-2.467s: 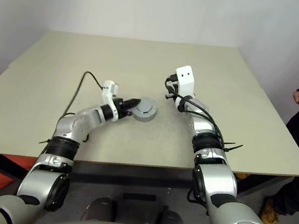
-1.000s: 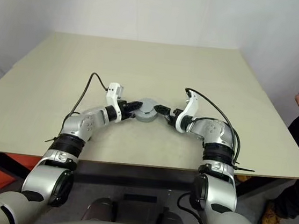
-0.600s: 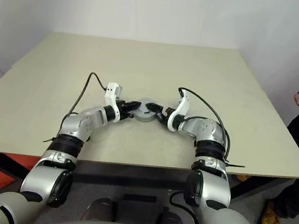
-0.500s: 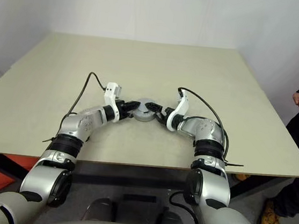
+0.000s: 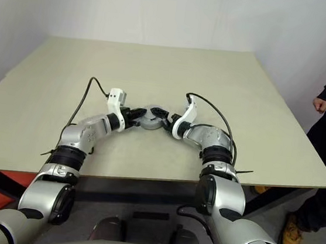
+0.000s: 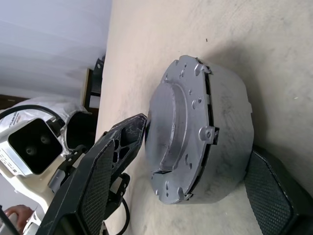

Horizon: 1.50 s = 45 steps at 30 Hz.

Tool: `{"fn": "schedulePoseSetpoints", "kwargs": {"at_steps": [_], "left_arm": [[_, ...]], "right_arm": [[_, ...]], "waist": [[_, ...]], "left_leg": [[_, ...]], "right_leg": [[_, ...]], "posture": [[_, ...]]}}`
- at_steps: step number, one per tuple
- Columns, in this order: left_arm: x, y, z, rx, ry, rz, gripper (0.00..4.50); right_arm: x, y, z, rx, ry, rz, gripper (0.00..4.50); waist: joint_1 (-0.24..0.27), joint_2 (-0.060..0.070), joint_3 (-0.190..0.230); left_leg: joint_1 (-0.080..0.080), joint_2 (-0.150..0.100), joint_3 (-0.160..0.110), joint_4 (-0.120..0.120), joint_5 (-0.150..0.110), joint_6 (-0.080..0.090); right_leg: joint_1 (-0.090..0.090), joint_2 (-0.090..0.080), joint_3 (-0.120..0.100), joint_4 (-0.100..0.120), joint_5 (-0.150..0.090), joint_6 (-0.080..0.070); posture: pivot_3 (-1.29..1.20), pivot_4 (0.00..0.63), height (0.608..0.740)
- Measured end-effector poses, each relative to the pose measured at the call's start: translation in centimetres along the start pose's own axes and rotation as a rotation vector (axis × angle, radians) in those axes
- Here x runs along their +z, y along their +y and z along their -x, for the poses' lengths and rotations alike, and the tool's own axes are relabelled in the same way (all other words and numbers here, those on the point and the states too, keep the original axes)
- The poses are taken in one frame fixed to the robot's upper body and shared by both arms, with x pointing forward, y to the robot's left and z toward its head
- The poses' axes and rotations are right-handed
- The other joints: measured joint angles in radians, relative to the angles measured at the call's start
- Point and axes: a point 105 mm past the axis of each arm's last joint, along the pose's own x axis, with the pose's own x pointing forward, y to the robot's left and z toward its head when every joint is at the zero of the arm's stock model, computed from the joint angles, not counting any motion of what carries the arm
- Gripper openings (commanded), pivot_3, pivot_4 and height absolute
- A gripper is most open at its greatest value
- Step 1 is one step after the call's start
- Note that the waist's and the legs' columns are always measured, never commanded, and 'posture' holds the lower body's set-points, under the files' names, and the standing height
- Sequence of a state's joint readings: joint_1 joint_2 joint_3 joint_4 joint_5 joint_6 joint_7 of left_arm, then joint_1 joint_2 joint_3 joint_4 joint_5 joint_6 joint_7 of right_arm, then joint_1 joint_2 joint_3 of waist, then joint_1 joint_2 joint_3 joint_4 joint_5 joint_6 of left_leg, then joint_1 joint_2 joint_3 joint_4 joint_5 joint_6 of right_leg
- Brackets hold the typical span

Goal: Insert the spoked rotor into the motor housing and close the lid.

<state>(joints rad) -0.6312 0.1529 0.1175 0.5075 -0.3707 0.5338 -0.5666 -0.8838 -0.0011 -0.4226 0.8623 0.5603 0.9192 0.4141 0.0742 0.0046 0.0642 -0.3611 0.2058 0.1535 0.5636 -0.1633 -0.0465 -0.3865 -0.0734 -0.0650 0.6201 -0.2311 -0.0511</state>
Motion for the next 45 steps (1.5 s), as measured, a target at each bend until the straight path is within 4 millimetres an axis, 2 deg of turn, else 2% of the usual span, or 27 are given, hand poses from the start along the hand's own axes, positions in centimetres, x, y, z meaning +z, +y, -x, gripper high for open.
{"fn": "schedulePoseSetpoints", "kwargs": {"at_steps": [14, 17, 21, 25, 38, 41, 45], "left_arm": [[0.4, -0.5, -0.2, -0.019, -0.020, -0.015, 0.00], [0.7, -0.1, 0.3, -0.003, -0.030, -0.022, 0.00], [1.0, 1.4, 1.8, 0.043, -0.033, -0.026, 0.00], [0.5, 2.6, 3.1, 0.084, -0.035, -0.008, 0.00], [-0.2, 2.0, 2.7, 0.084, -0.029, 0.018, 0.00], [-0.2, 2.0, 2.7, 0.085, -0.029, 0.017, 0.00], [-0.2, 2.0, 2.7, 0.086, -0.028, 0.017, 0.00]], "right_arm": [[-0.6, 1.0, -0.8, 0.033, 0.015, -0.007, 4.47], [-0.7, 1.2, -0.9, 0.039, 0.016, -0.005, 4.47], [-0.5, 1.5, -1.1, 0.047, 0.009, 0.003, 4.47], [-0.4, 1.5, -1.1, 0.047, 0.003, 0.005, 4.47], [-0.7, 1.2, -1.2, 0.034, 0.015, 0.000, 4.47], [-0.6, 1.0, -1.4, 0.019, 0.000, -0.003, 3.88], [-0.8, 0.5, -1.5, -0.011, -0.014, -0.014, 2.51]], "waist": [[-0.005, 0.000, 0.000], [-0.006, 0.000, 0.000], [-0.005, 0.000, 0.000], [0.001, 0.000, 0.000], [0.022, 0.000, 0.000], [0.022, 0.000, 0.000], [0.022, 0.000, 0.000]], "left_leg": [[-0.006, 0.000, 0.001, -0.001, -0.001, 0.002], [-0.006, 0.000, 0.002, -0.001, -0.001, 0.002], [-0.008, 0.000, 0.002, -0.002, -0.001, 0.002], [-0.009, 0.000, 0.002, -0.001, -0.001, 0.002], [-0.009, 0.000, 0.004, -0.001, -0.001, 0.002], [-0.009, 0.000, 0.004, -0.001, -0.001, 0.002], [-0.010, 0.000, 0.004, -0.001, -0.001, 0.002]], "right_leg": [[-0.005, 0.001, 0.000, 0.000, -0.002, -0.004], [-0.006, 0.001, 0.000, 0.000, -0.002, -0.004], [-0.007, 0.001, 0.000, 0.000, -0.002, -0.004], [-0.007, 0.001, 0.000, -0.001, -0.002, -0.004], [-0.007, 0.001, 0.000, -0.001, -0.002, -0.004], [-0.007, 0.001, 0.000, -0.001, -0.002, -0.004], [-0.008, 0.001, 0.000, 0.000, -0.002, -0.004]], "posture": [[0.00, 0.000, 0.740], [0.00, 0.000, 0.740], [0.00, 0.000, 0.740], [0.00, 0.000, 0.740], [0.00, 0.000, 0.740], [0.00, 0.000, 0.740], [0.00, 0.000, 0.740]]}}
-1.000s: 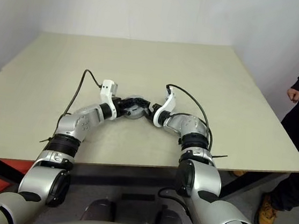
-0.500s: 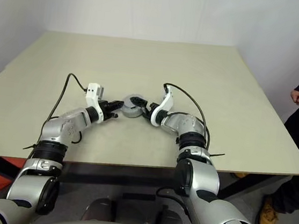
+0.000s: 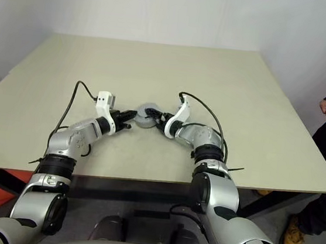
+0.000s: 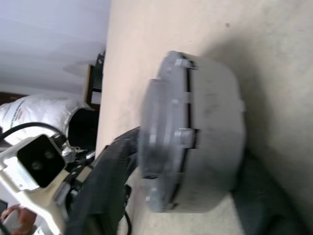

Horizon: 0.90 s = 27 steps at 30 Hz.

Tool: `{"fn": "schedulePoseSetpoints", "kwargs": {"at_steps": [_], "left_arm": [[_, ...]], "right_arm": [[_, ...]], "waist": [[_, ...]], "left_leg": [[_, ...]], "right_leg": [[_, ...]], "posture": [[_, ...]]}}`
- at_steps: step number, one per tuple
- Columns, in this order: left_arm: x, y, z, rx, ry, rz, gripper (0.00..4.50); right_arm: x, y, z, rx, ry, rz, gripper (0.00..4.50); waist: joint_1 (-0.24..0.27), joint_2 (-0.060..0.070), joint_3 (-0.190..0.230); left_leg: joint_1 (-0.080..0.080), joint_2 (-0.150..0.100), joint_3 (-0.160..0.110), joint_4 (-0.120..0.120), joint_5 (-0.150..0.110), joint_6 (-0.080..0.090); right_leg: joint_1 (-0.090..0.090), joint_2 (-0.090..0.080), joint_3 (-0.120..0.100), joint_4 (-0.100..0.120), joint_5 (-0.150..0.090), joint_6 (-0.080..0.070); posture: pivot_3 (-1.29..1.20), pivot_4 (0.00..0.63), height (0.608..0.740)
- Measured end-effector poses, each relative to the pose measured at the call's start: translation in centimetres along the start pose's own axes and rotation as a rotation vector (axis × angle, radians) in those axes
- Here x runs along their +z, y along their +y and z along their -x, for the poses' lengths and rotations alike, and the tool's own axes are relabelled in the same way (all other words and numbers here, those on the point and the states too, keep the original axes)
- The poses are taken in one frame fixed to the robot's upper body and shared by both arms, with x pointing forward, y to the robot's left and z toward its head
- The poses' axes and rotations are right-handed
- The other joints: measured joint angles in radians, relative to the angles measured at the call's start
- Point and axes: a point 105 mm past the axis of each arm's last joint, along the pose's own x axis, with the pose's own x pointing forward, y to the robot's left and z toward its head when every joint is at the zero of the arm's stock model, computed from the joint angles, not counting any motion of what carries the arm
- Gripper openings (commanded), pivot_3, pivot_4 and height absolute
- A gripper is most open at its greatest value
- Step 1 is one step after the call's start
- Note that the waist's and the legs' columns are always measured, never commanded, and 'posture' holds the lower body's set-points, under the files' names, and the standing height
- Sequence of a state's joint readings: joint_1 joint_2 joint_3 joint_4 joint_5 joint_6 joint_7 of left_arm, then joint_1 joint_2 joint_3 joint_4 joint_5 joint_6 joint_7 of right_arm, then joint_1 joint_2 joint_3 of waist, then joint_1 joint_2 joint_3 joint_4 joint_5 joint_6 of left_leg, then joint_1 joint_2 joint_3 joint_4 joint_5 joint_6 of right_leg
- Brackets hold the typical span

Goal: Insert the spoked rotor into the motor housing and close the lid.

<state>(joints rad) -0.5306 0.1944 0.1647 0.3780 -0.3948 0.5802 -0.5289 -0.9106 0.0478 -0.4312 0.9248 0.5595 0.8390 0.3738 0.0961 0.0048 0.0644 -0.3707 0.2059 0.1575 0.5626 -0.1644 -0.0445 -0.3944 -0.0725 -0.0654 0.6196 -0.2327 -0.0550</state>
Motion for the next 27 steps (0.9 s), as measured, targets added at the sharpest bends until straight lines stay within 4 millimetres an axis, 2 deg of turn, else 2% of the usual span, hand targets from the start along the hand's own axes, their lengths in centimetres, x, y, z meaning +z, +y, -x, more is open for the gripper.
{"fn": "schedulePoseSetpoints", "kwargs": {"at_steps": [2, 15, 18, 23, 27], "left_arm": [[-0.1, 0.3, 0.1, 0.012, 0.006, -0.001, 0.00], [-0.1, 0.3, 0.1, 0.018, 0.005, 0.002, 0.00], [0.3, 0.4, 0.2, 0.016, -0.026, 0.040, 0.00], [2.3, 0.6, 0.7, -0.007, -0.157, 0.190, 0.00], [4.4, 1.8, 2.1, -0.006, -0.286, 0.336, 0.00]], "right_arm": [[0.3, 0.4, 0.0, 0.020, -0.014, -0.005, 2.00], [0.6, 0.6, -0.2, 0.008, -0.019, 0.003, 1.99], [0.7, 0.4, -0.2, 0.010, -0.030, -0.045, 1.99], [0.9, 0.5, -0.1, 0.030, -0.042, -0.164, 1.99], [2.2, 1.5, 0.2, 0.088, -0.085, -0.229, 1.99]], "waist": [[0.000, 0.000, 0.000], [0.004, 0.000, 0.000], [0.004, 0.000, 0.000], [0.004, 0.000, 0.000], [0.005, 0.000, 0.000]], "left_leg": [[0.000, 0.000, 0.000, 0.000, 0.000, 0.000], [-0.002, 0.000, 0.000, 0.001, 0.000, 0.000], [-0.002, 0.000, 0.000, 0.001, 0.000, 0.000], [-0.005, 0.000, 0.000, 0.002, 0.000, 0.001], [-0.010, 0.000, -0.001, 0.004, -0.001, 0.002]], "right_leg": [[0.000, 0.000, 0.000, 0.000, 0.000, 0.000], [-0.001, 0.000, -0.001, 0.000, 0.000, 0.000], [-0.001, 0.000, -0.001, 0.001, 0.000, 0.000], [-0.004, 0.000, -0.001, 0.001, 0.000, 0.000], [-0.008, 0.000, -0.002, 0.002, 0.000, 0.000]], "posture": [[0.00, 0.000, 0.740], [0.00, 0.000, 0.740], [0.00, 0.000, 0.740], [0.00, 0.000, 0.740], [0.00, 0.000, 0.740]]}}
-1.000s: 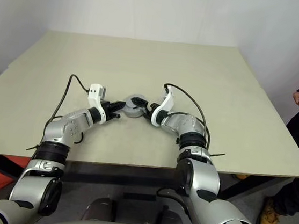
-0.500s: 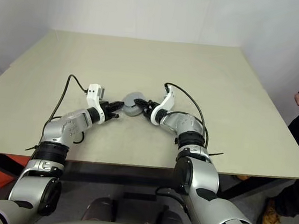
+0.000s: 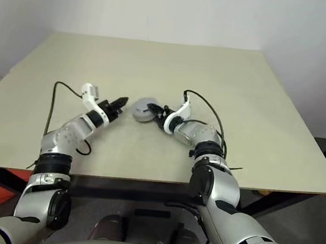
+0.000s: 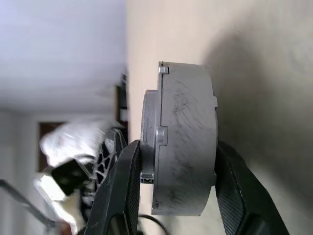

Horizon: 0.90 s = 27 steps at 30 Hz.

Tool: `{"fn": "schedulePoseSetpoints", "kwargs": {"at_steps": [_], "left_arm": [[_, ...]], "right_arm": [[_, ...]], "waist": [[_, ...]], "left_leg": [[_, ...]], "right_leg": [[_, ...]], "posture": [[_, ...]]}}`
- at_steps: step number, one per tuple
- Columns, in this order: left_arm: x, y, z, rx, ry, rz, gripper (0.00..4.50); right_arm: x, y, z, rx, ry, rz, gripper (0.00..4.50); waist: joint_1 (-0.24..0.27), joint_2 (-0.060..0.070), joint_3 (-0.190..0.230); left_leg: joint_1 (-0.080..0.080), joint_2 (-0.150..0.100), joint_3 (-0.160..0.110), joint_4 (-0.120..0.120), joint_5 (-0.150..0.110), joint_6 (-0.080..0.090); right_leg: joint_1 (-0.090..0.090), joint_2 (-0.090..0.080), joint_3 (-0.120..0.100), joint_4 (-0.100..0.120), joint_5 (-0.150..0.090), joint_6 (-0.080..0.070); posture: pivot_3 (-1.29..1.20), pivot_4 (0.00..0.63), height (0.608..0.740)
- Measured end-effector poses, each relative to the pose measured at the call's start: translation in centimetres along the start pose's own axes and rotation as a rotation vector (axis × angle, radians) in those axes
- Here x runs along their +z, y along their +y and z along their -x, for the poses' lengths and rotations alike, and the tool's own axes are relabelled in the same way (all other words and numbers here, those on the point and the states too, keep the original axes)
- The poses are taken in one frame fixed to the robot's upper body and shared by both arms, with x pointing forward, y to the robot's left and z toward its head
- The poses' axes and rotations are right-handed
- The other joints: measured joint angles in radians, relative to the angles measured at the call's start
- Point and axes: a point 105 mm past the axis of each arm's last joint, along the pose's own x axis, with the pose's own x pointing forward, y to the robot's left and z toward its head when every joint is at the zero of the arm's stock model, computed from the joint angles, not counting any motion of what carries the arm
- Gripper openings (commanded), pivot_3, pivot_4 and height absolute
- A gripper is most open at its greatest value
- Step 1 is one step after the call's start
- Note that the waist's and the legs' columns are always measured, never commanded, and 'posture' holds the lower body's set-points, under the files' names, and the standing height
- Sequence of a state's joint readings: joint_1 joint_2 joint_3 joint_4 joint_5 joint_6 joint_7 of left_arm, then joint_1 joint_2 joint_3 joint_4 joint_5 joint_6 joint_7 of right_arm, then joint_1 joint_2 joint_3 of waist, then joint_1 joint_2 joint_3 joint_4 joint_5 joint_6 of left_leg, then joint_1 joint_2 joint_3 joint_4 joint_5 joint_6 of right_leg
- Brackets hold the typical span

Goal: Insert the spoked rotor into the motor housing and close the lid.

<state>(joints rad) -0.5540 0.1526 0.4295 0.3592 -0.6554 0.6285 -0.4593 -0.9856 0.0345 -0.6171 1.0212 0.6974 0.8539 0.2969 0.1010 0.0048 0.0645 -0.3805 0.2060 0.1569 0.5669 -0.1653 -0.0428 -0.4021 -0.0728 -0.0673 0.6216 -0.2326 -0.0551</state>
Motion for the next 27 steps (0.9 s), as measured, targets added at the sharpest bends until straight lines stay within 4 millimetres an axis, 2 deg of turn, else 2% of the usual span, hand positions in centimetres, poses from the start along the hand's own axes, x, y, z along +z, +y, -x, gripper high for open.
{"fn": "schedulePoseSetpoints", "kwargs": {"at_steps": [4, 7, 10, 13, 17, 21, 27], "left_arm": [[1.9, 0.0, 0.9, -0.017, -0.088, 0.105, 0.00], [2.4, -0.2, 1.6, -0.041, -0.108, 0.155, 0.00], [2.0, -0.6, 2.2, -0.074, -0.094, 0.202, 0.59], [2.0, -1.6, 2.6, -0.132, -0.092, 0.249, 1.62], [2.2, -2.8, 2.9, -0.190, -0.093, 0.276, 2.97], [1.5, -3.3, 3.5, -0.232, -0.062, 0.333, 4.43], [0.6, -4.7, 3.7, -0.288, 0.007, 0.399, 4.47]], "right_arm": [[0.8, 2.1, 0.1, 0.081, -0.014, -0.045, 1.99], [1.0, 4.1, 0.3, 0.155, 0.007, -0.037, 1.99], [1.0, 6.2, 0.8, 0.218, 0.040, 0.015, 1.99], [0.5, 7.5, 1.2, 0.256, 0.069, 0.059, 1.99], [0.1, 7.5, 1.3, 0.262, 0.087, 0.065, 1.99], [-0.1, 7.3, 1.3, 0.252, 0.094, 0.072, 1.99], [-0.6, 7.2, 1.4, 0.248, 0.112, 0.097, 1.99]], "waist": [[0.002, 0.000, 0.000], [0.004, 0.000, 0.000], [0.007, 0.000, 0.000], [0.010, 0.000, 0.000], [0.014, 0.000, 0.000], [0.022, 0.000, 0.000], [0.026, 0.000, 0.000]], "left_leg": [[-0.004, 0.000, 0.000, 0.003, -0.001, 0.002], [-0.005, 0.000, -0.001, 0.005, -0.002, 0.003], [-0.005, 0.000, -0.001, 0.005, -0.002, 0.003], [-0.004, 0.000, -0.001, 0.005, -0.002, 0.003], [-0.004, 0.000, -0.001, 0.005, -0.001, 0.002], [-0.004, 0.000, -0.001, 0.005, -0.001, 0.001], [-0.004, 0.000, -0.002, 0.005, -0.001, 0.001]], "right_leg": [[-0.001, 0.000, -0.001, 0.000, 0.000, 0.000], [-0.001, 0.000, -0.001, 0.000, 0.000, 0.000], [-0.001, 0.000, -0.001, 0.000, 0.000, 0.000], [-0.001, 0.000, -0.001, 0.000, 0.000, 0.000], [-0.001, 0.000, -0.001, 0.001, 0.000, 0.001], [-0.001, 0.000, -0.001, 0.001, 0.001, 0.002], [-0.001, 0.000, -0.001, 0.001, 0.003, 0.005]], "posture": [[0.00, 0.000, 0.740], [0.00, 0.000, 0.740], [0.00, 0.000, 0.740], [0.00, 0.000, 0.740], [0.00, 0.000, 0.740], [0.00, 0.000, 0.740], [0.00, 0.000, 0.740]]}}
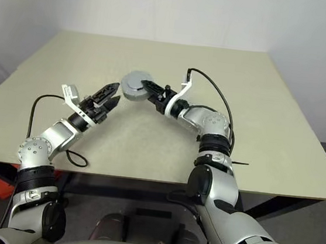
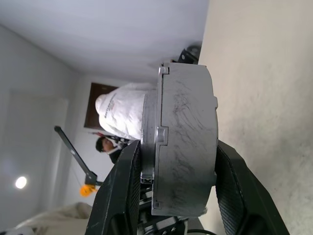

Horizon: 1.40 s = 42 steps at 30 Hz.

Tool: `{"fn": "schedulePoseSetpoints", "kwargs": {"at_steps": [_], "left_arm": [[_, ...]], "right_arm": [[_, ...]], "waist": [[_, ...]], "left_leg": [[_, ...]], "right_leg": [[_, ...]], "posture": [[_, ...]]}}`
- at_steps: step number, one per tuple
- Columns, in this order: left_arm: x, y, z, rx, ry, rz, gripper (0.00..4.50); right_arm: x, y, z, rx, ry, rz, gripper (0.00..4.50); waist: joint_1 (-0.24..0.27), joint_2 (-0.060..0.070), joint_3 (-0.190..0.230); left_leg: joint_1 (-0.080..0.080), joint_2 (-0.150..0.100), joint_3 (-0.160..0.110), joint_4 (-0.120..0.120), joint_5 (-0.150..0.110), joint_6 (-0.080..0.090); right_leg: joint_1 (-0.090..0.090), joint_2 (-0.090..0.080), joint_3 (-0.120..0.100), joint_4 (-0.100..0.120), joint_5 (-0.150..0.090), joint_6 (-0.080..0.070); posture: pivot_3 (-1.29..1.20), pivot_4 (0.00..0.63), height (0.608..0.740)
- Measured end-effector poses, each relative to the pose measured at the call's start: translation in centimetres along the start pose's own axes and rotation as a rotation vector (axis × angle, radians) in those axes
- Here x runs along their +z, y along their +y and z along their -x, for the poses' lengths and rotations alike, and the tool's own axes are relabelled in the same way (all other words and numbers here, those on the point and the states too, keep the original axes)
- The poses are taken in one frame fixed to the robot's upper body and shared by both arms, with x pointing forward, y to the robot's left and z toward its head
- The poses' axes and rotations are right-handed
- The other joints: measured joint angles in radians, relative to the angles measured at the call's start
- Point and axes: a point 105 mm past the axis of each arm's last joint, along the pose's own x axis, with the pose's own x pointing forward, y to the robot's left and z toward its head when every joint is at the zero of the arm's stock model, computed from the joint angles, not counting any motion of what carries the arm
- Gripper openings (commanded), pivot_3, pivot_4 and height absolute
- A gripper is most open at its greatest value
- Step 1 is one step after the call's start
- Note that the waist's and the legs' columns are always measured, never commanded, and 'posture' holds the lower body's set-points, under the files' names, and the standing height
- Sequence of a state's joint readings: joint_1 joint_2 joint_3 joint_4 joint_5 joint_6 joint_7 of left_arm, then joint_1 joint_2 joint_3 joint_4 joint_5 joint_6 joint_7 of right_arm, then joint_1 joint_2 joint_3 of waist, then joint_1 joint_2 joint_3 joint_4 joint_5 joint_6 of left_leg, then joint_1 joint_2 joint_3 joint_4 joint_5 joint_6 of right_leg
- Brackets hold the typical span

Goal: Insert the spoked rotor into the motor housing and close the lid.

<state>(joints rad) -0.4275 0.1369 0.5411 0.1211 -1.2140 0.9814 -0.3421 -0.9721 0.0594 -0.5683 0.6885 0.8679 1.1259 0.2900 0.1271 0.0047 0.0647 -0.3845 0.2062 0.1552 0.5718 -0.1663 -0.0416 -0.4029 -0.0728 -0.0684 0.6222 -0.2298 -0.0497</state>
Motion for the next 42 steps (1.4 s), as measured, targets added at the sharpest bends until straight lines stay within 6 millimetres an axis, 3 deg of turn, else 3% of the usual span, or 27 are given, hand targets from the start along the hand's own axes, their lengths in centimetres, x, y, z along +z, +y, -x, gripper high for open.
{"fn": "schedulePoseSetpoints", "kwargs": {"at_steps": [9, 15, 18, 23, 29, 36, 42], "left_arm": [[-0.2, -1.0, -2.6, -0.069, -0.012, 0.098, 4.47], [-0.9, 0.2, -3.7, -0.038, -0.006, 0.140, 4.47], [-1.0, 0.4, -3.9, -0.031, -0.002, 0.124, 3.88], [-1.1, 0.1, -3.9, -0.060, -0.007, 0.131, 2.28], [-1.1, 0.3, -3.9, -0.059, -0.011, 0.136, 2.27], [-1.3, 1.9, -3.4, 0.025, -0.010, 0.107, 2.10], [-0.3, 3.8, -2.6, 0.123, -0.070, 0.084, 2.10]], "right_arm": [[-1.2, 0.9, 0.2, 0.037, 0.050, 0.043, 1.99], [-1.6, 1.2, 0.3, 0.051, 0.059, 0.055, 1.99], [-1.5, 1.2, 0.3, 0.044, 0.054, 0.059, 1.99], [-1.4, 0.7, 0.4, 0.027, 0.041, 0.052, 1.99], [-1.4, 0.7, 0.3, 0.023, 0.034, 0.060, 1.99], [0.0, -0.2, 0.1, -0.038, -0.056, 0.120, 4.38], [1.9, -1.4, 0.2, -0.132, -0.174, 0.198, 4.38]], "waist": [[0.000, 0.000, 0.000], [0.000, 0.000, 0.000], [0.000, 0.000, 0.000], [0.000, 0.000, 0.000], [0.000, 0.000, 0.000], [-0.001, 0.000, 0.000], [-0.001, 0.000, 0.000]], "left_leg": [[0.001, -0.001, -0.002, 0.000, 0.001, -0.002], [0.000, -0.001, -0.002, 0.000, 0.001, -0.002], [0.000, -0.001, -0.003, 0.000, 0.001, -0.002], [0.000, -0.001, -0.002, 0.000, 0.002, -0.002], [0.000, -0.001, -0.003, 0.001, 0.002, -0.003], [0.000, -0.001, -0.003, 0.001, 0.002, -0.003], [0.000, -0.001, -0.003, 0.002, 0.002, -0.002]], "right_leg": [[0.001, 0.000, 0.000, 0.000, 0.002, 0.003], [0.001, 0.000, 0.000, 0.000, 0.002, 0.003], [0.001, 0.000, 0.000, 0.000, 0.002, 0.004], [0.002, 0.000, 0.000, 0.000, 0.002, 0.004], [0.002, 0.000, 0.000, 0.000, 0.002, 0.004], [0.002, 0.000, 0.000, 0.000, 0.002, 0.004], [0.002, 0.000, 0.000, 0.000, 0.002, 0.004]], "posture": [[0.00, 0.000, 0.740], [0.00, 0.000, 0.740], [0.00, 0.000, 0.740], [0.00, 0.000, 0.740], [0.00, 0.000, 0.740], [0.00, 0.000, 0.740], [0.00, 0.000, 0.740]]}}
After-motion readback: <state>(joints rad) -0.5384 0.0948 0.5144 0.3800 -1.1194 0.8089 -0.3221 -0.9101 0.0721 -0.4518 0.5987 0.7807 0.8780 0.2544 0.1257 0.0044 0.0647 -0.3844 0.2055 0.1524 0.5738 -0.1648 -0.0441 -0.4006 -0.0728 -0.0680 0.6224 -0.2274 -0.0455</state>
